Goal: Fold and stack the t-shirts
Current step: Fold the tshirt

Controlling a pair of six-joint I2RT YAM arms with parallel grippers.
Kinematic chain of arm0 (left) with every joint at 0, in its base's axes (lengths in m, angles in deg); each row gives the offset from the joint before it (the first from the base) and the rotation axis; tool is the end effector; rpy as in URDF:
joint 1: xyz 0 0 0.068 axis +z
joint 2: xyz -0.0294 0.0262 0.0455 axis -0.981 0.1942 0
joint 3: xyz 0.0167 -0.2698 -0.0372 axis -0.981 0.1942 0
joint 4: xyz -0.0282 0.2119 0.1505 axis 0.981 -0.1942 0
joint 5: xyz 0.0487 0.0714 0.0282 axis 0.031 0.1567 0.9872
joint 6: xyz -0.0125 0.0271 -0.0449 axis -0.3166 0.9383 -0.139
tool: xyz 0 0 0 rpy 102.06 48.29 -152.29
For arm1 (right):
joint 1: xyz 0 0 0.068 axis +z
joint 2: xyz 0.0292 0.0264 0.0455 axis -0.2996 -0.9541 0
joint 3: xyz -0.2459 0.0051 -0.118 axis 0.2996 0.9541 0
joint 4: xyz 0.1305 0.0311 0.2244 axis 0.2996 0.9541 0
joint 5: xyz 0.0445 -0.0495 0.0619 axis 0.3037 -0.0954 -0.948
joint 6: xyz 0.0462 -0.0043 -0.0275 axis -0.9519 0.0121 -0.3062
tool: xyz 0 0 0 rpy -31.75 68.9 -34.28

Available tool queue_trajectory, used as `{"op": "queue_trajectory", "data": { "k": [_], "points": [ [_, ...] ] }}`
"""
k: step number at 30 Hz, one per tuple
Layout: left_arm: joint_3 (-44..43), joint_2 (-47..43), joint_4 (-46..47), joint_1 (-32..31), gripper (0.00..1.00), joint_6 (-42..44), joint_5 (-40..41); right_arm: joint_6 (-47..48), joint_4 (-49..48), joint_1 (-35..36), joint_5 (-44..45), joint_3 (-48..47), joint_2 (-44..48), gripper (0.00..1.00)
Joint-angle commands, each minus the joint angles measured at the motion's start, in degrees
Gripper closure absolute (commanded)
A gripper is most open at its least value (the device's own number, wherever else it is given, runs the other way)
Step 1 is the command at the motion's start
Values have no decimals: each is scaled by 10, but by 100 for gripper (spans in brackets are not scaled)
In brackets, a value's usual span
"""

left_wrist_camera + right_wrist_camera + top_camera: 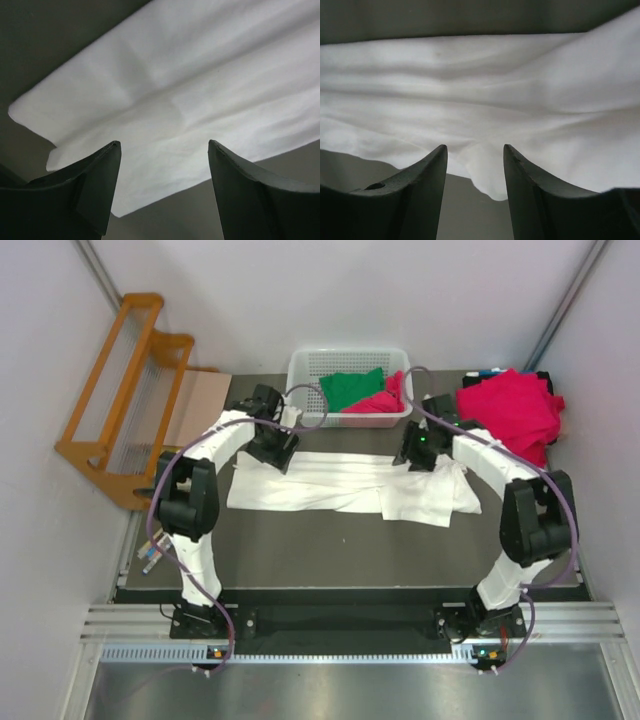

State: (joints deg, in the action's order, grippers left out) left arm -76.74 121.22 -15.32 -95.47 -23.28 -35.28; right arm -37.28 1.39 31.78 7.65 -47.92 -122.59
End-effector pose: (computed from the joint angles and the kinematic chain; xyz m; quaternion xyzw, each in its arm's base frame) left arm 0.3945 -0.1218 0.2198 0.2622 0.9464 -0.0548 0.1805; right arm 0.3410 0.0925 0.2321 0.1192 0.9503 0.1713 0.2309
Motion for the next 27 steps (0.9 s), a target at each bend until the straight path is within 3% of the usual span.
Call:
{"op": "queue_trajectory", "data": {
  "k": [1, 11, 20, 27],
  "points": [
    [41, -77, -36, 14, 26, 25, -27, -3, 1, 77, -30, -49, -47, 52],
    [153, -142, -35, 65, 27, 50, -49, -16, -9, 125, -26, -51, -80, 53],
    [169, -132, -23, 73, 27, 48, -51, -14, 11, 131, -13, -46, -68, 54],
    [176, -128, -16, 73, 27, 48, -50, 12, 52, 158, 66, -43, -39, 55]
  ]
}}
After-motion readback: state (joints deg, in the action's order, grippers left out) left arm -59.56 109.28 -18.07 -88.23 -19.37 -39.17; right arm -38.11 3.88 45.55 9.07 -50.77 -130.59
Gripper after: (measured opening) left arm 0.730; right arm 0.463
